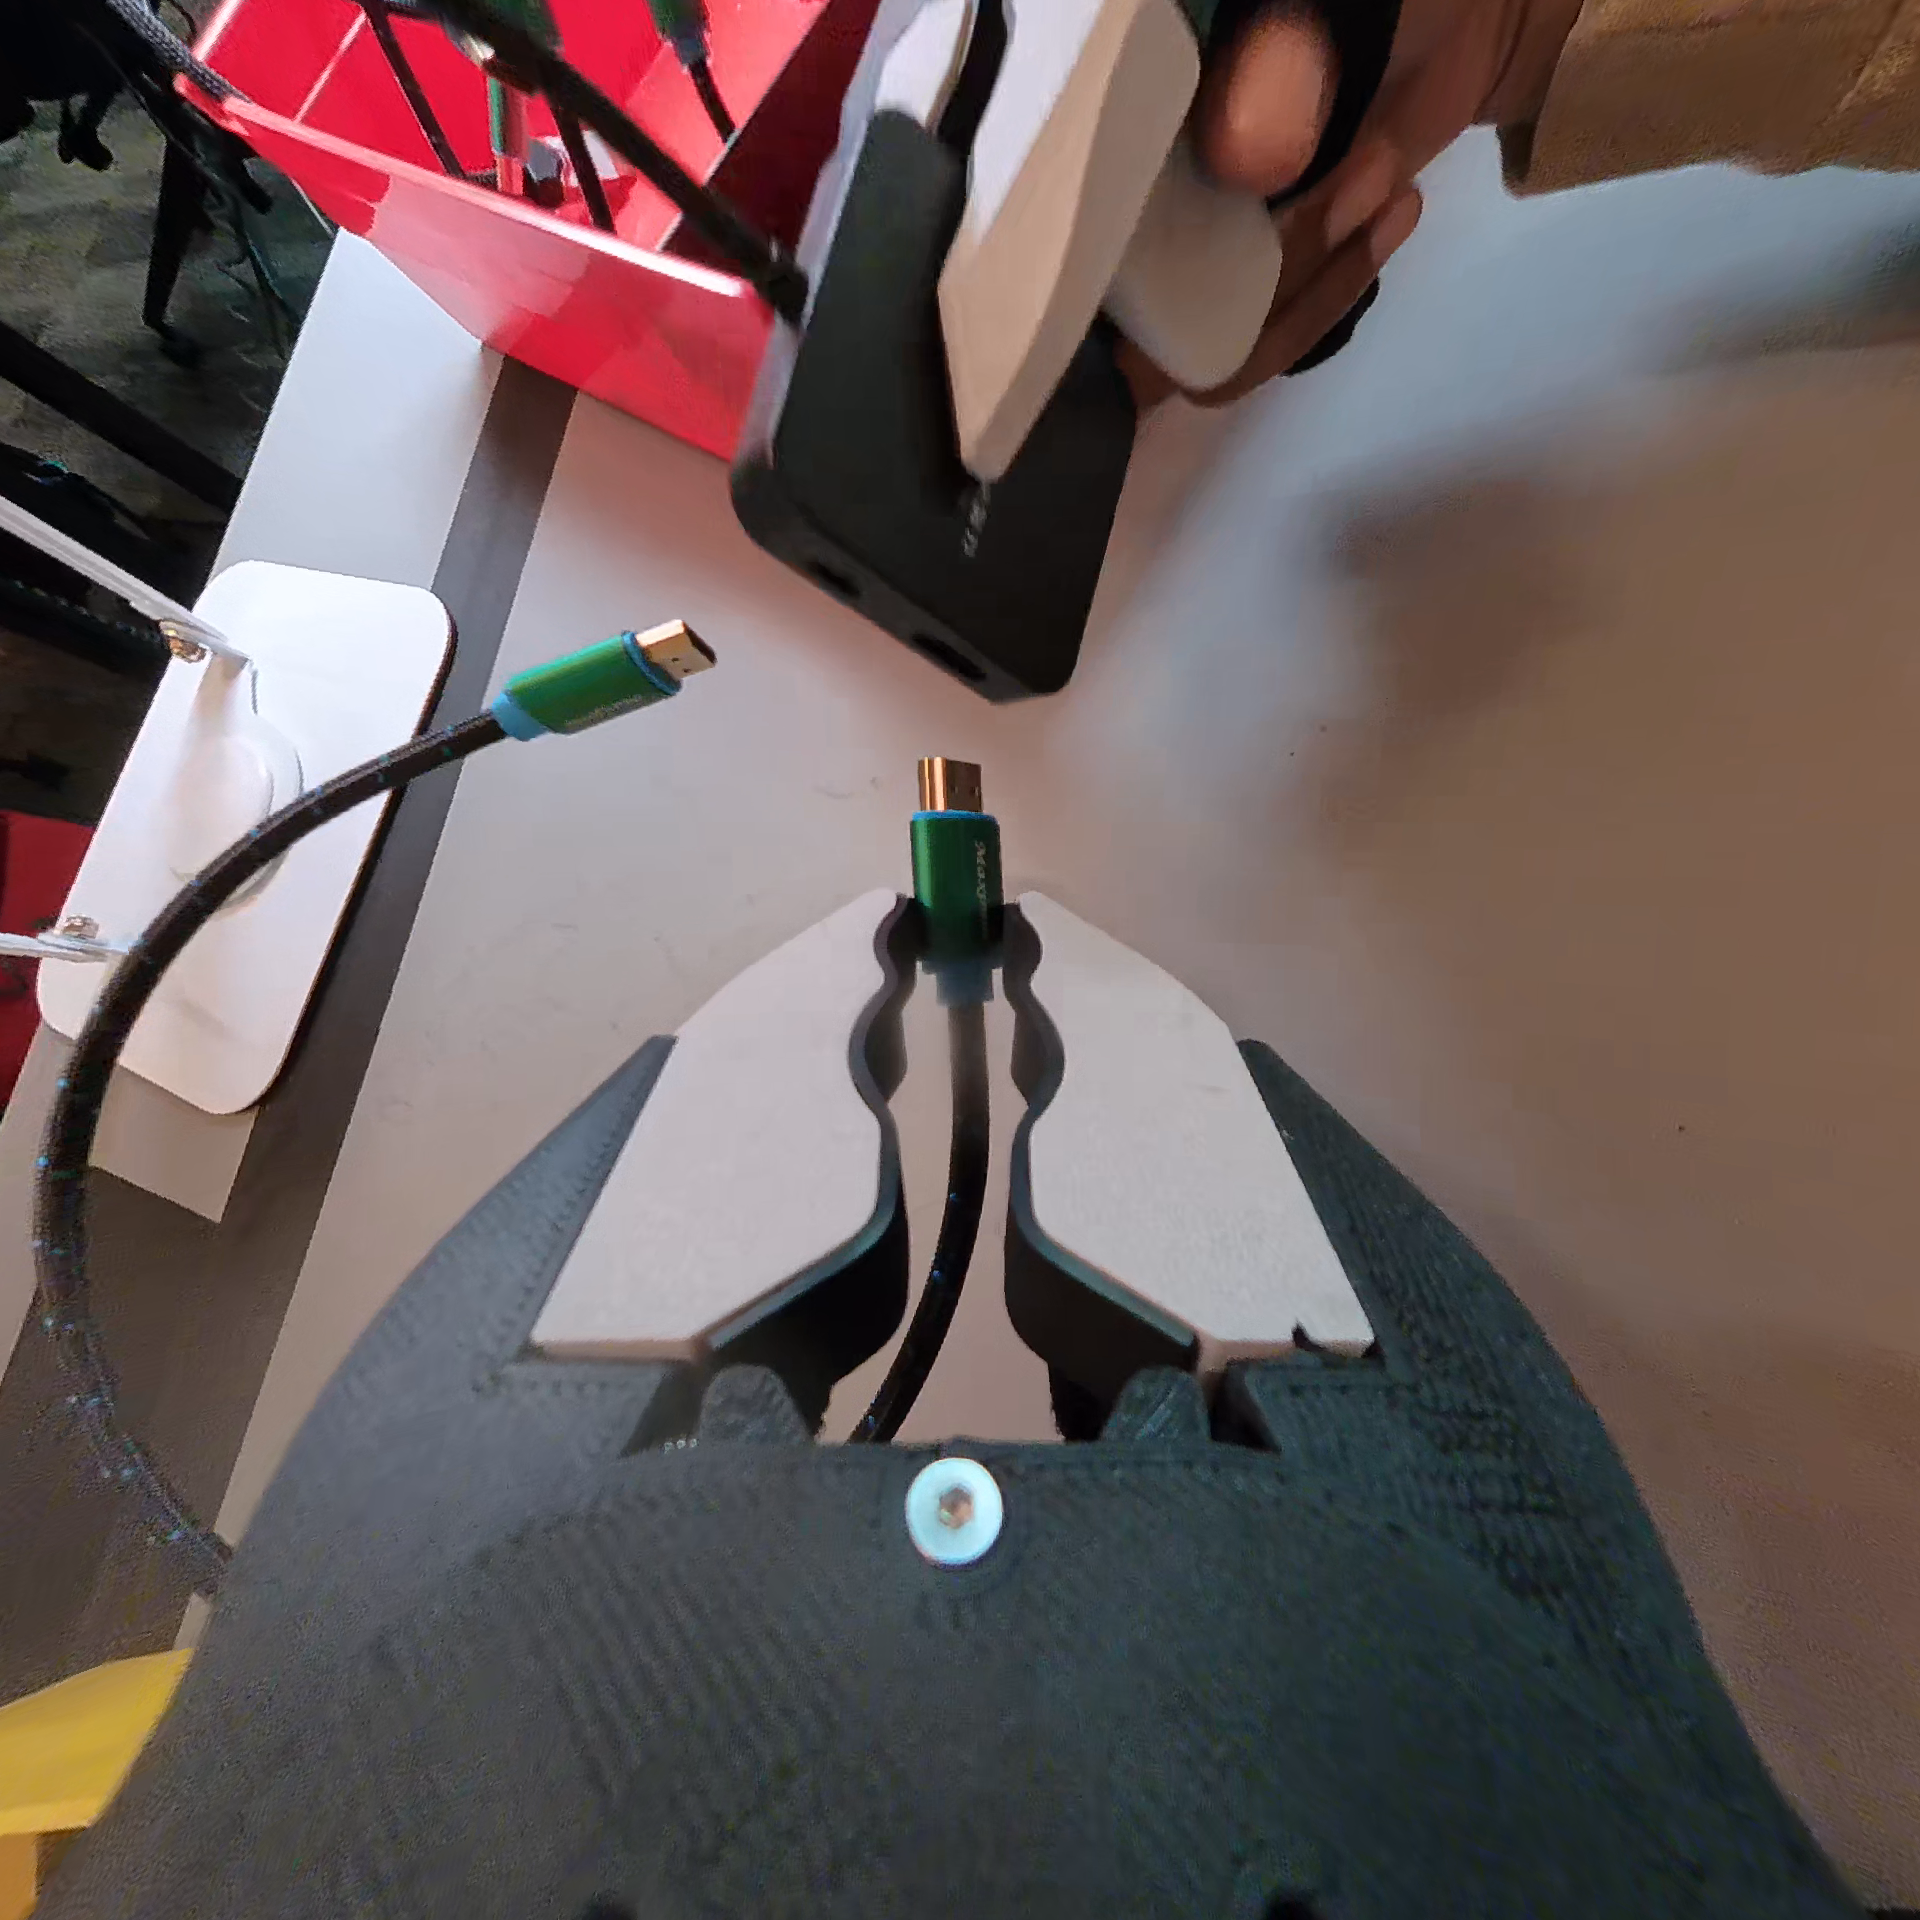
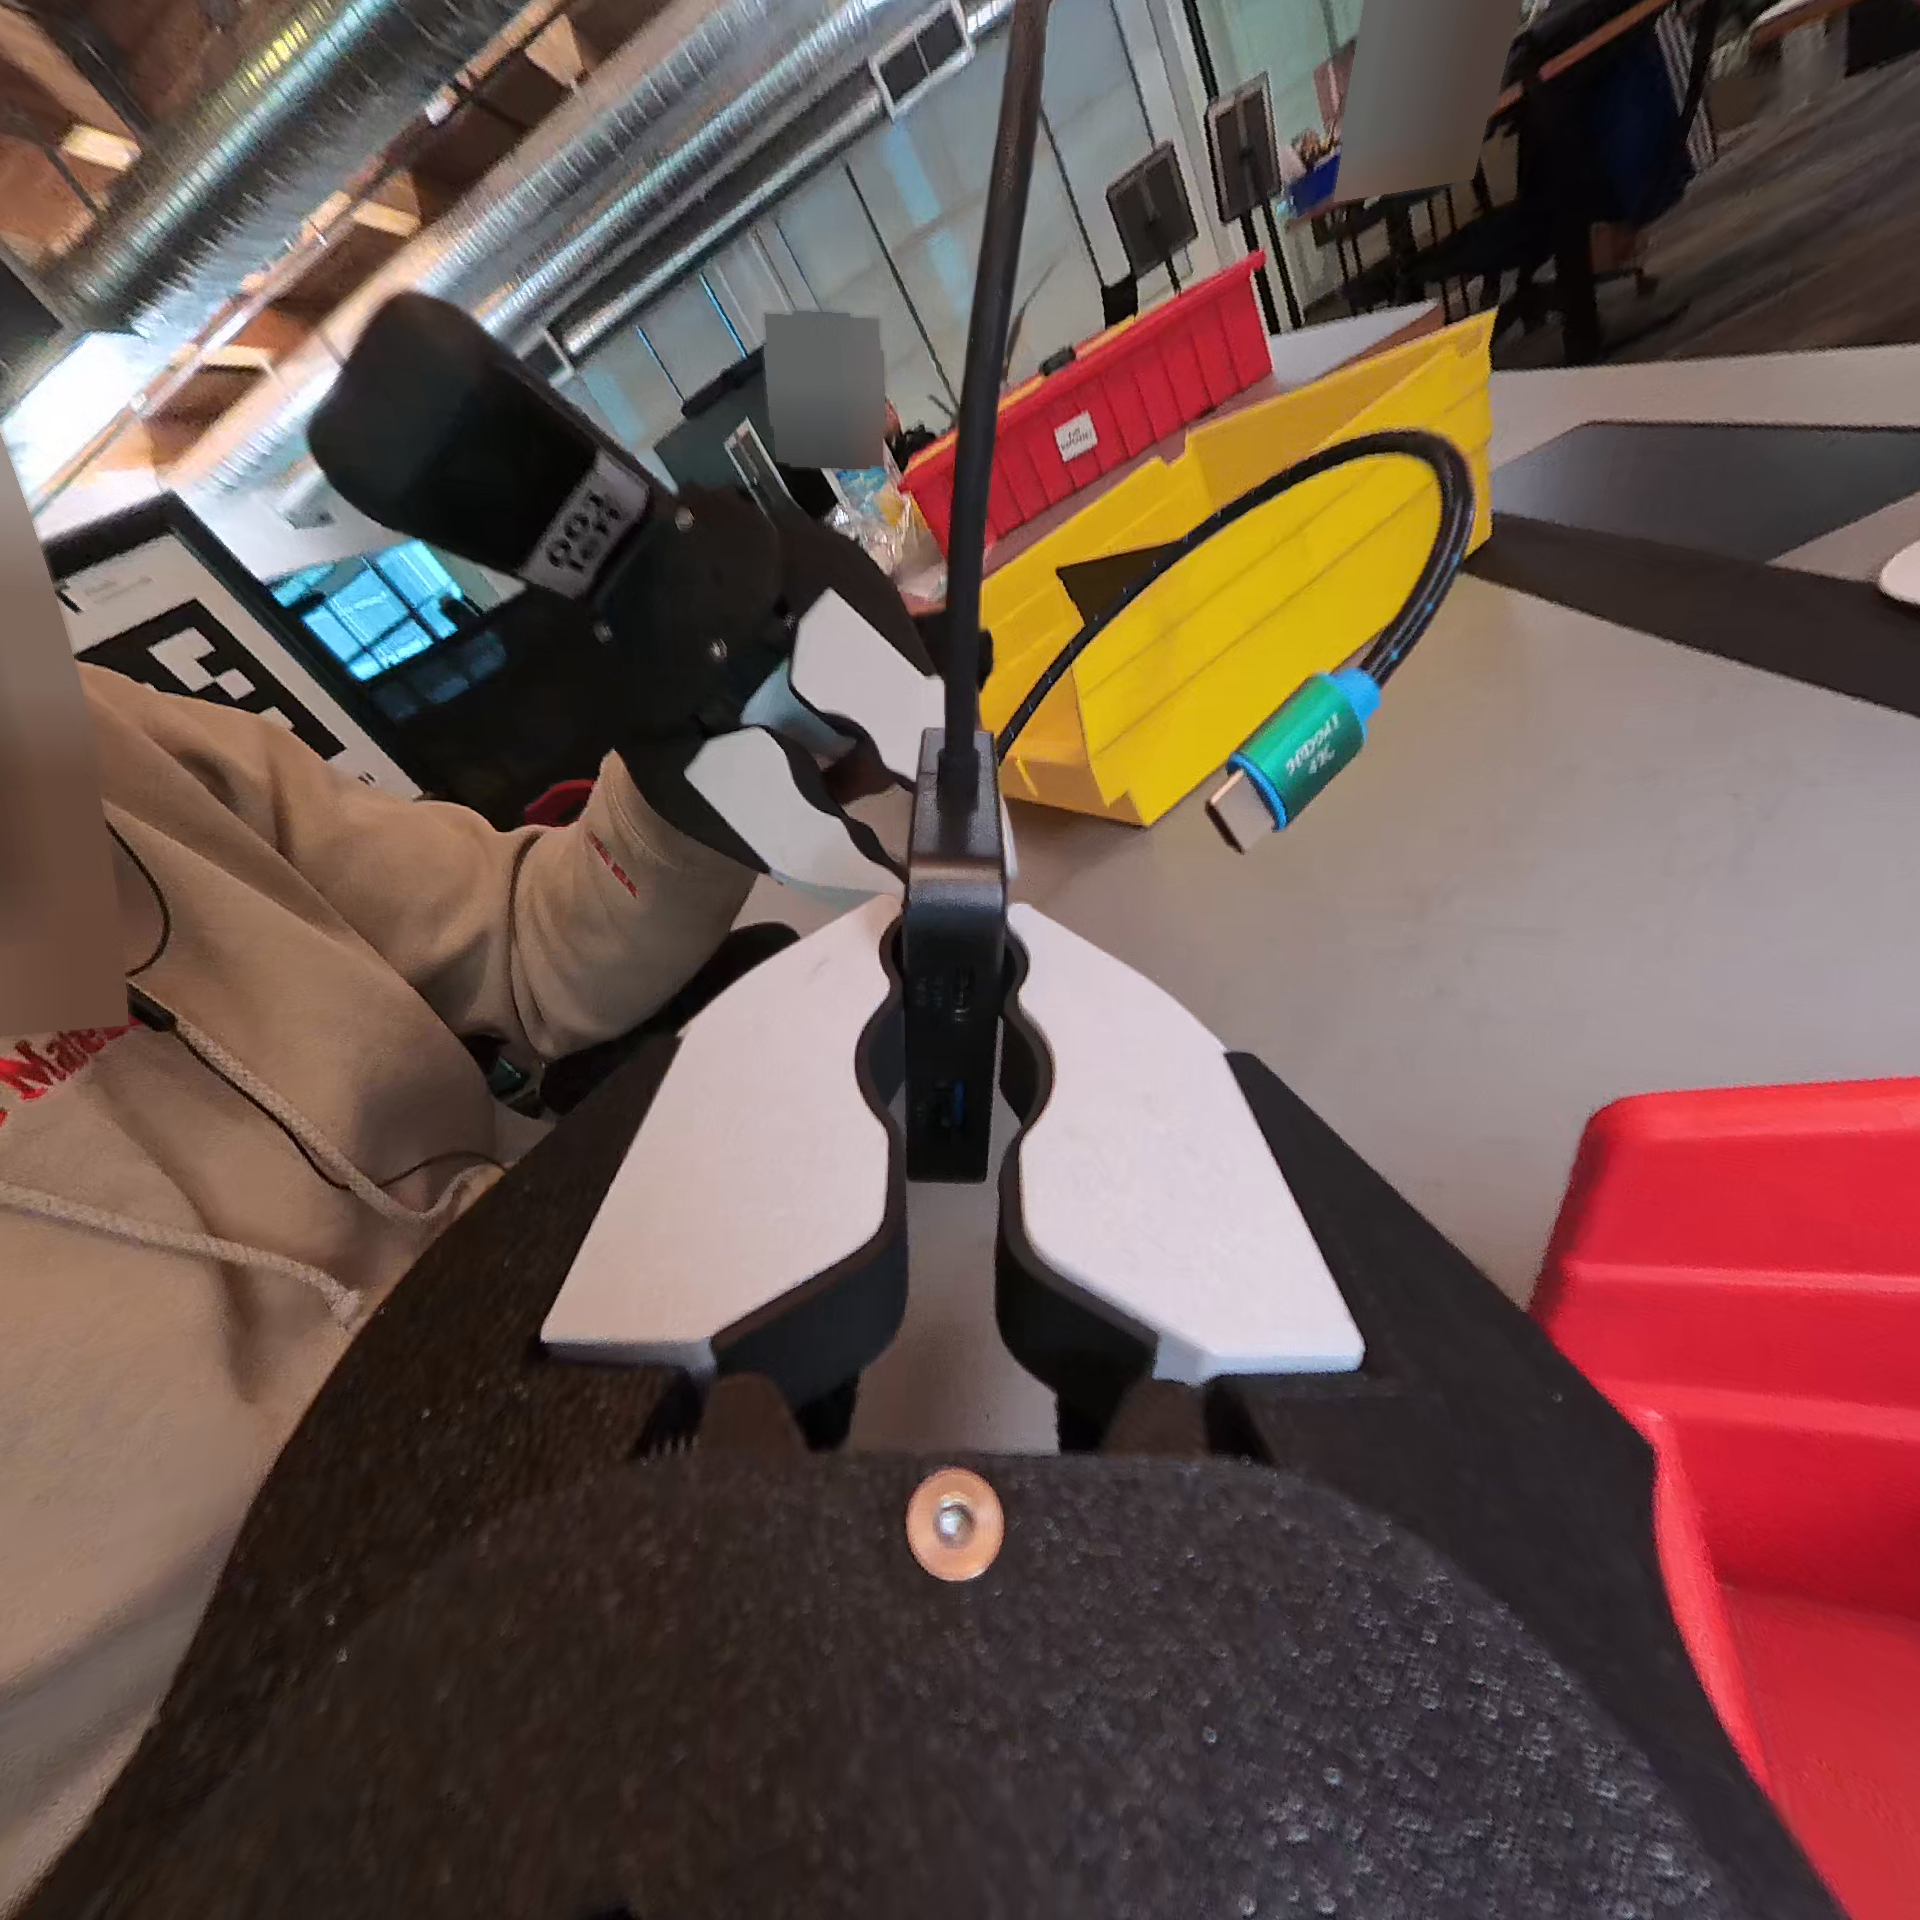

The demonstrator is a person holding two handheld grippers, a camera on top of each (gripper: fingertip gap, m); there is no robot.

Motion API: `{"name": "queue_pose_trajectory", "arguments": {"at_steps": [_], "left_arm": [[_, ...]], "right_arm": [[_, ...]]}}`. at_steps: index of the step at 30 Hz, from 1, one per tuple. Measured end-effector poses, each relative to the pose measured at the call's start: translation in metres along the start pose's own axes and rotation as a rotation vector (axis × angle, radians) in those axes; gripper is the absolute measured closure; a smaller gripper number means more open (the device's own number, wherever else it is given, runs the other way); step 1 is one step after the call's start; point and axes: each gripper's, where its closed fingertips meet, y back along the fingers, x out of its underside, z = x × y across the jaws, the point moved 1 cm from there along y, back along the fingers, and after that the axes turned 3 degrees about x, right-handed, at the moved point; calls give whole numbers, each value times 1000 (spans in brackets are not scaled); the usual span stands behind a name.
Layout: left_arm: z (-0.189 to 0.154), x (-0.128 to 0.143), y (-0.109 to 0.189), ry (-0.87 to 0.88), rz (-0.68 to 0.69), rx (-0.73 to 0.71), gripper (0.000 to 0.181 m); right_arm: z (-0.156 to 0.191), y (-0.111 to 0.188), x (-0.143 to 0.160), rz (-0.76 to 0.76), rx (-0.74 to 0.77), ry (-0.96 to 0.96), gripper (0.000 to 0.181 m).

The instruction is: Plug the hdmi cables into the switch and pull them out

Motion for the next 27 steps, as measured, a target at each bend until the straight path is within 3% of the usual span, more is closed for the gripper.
{"name": "queue_pose_trajectory", "arguments": {"at_steps": [1,16,23,27], "left_arm": [[-2,-1,1,1,-5,13,165],[-24,-3,0,62,-48,204,165],[-16,-13,8,152,-177,234,166],[-14,-12,11,159,-177,236,167]], "right_arm": [[0,-2,3,17,0,-1,168],[11,-12,19,98,-73,0,168],[10,-14,5,-4,-71,-48,168],[9,-22,-1,-53,-64,-72,168]]}}
